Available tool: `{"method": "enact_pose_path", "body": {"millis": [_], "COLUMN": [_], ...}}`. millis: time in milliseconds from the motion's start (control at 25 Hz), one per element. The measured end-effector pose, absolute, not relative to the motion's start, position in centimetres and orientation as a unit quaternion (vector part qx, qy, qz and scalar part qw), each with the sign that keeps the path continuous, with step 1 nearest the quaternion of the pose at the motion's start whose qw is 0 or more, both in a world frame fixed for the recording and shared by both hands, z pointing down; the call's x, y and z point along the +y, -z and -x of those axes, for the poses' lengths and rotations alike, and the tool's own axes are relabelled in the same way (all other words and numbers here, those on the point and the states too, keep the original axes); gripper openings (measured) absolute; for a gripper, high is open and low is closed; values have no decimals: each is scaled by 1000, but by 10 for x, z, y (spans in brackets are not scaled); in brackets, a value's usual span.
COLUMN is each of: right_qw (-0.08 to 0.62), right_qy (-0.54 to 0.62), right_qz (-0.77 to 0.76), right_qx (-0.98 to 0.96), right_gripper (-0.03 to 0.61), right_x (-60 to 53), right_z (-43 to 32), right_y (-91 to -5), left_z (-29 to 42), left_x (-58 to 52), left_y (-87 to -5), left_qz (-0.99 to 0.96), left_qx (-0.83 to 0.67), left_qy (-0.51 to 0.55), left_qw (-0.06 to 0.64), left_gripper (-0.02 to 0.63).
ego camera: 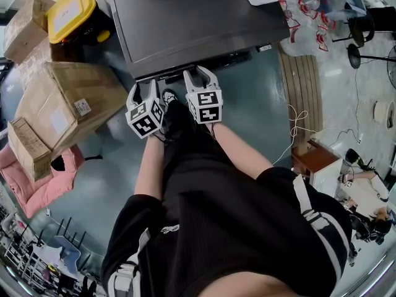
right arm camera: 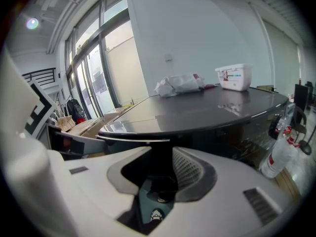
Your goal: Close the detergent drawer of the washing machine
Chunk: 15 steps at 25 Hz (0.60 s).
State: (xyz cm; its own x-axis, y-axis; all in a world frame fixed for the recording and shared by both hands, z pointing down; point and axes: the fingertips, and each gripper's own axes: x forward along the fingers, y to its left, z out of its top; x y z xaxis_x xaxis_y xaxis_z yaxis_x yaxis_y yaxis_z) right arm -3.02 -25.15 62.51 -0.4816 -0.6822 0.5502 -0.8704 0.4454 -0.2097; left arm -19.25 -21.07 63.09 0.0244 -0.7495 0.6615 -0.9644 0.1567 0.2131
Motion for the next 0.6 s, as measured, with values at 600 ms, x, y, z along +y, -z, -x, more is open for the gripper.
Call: {"method": "enact_pose_path", "body": {"millis": [600], "right_qw": [219], "right_qy": [-250], "right_qz": [-466], "right_qx": [-820], "right_gripper": [133], "right_x": [-258], "right_z": [28], "right_y": [-629], "left_z": [197], "left_x": [-221], "left_y": [-629], "left_qz": [-637], "left_qx": [-681], "left_qy": [-154], "left_qw": [328], "left_gripper": [220]}}
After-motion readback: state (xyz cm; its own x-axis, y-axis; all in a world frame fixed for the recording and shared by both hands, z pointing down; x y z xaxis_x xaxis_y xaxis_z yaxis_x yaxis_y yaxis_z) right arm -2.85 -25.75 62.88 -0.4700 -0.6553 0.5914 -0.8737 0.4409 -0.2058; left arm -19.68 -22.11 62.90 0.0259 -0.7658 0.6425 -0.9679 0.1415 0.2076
